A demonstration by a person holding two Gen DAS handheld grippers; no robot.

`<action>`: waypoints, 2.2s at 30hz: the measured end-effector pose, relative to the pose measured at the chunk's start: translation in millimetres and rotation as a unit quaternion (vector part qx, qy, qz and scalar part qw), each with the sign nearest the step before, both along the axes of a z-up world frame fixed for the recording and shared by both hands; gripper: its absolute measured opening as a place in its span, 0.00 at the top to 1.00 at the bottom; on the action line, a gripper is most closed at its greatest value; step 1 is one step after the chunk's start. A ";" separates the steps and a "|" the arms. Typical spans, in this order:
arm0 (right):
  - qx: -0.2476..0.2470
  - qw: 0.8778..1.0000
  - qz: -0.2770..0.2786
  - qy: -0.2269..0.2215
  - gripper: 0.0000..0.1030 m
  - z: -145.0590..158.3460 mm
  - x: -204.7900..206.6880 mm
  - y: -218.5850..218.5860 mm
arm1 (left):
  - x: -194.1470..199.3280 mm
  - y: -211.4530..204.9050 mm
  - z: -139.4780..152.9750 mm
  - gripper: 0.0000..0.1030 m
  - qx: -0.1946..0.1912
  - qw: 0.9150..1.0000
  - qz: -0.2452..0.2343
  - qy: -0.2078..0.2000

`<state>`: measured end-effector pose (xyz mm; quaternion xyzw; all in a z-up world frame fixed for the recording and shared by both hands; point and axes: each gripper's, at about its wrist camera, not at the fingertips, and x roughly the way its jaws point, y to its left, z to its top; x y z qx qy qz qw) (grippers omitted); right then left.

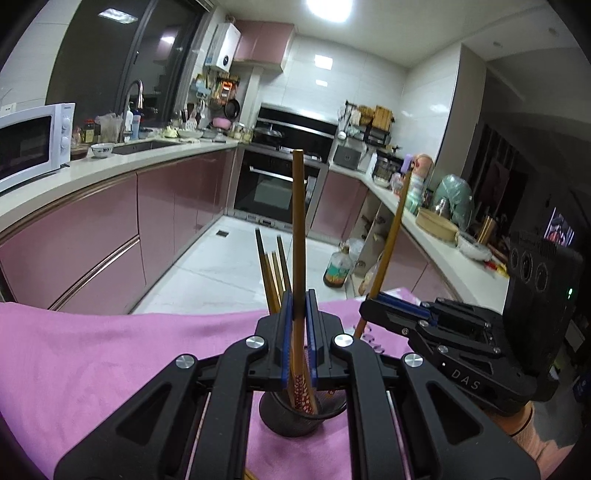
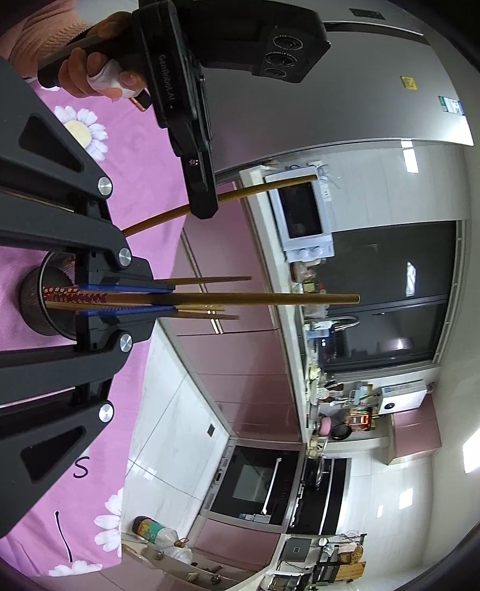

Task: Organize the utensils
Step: 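Lower both chopsticks into the black mesh cup and open both tools, then pull both tools back from the cup toward the remaining chopsticks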

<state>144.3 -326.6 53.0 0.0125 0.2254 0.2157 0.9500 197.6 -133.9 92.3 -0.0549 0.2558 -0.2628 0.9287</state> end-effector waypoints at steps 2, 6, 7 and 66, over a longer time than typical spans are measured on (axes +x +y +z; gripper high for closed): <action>-0.003 1.000 0.000 0.008 0.95 -3.6 2.8 1.2 | 3.1 -4.5 -6.8 0.93 0.011 1.000 -0.005 0.008; -0.010 1.000 0.000 0.026 0.95 -11.2 7.9 3.7 | 7.8 -9.6 -19.1 0.93 0.027 0.999 -0.010 0.022; -0.012 1.000 -0.001 0.029 0.95 -13.0 7.4 5.3 | 14.1 -8.1 -19.1 0.93 0.030 0.999 -0.010 0.026; -0.004 0.993 0.111 0.048 0.64 -39.1 -53.3 34.4 | -66.9 65.2 -90.3 0.27 0.079 0.992 0.102 0.017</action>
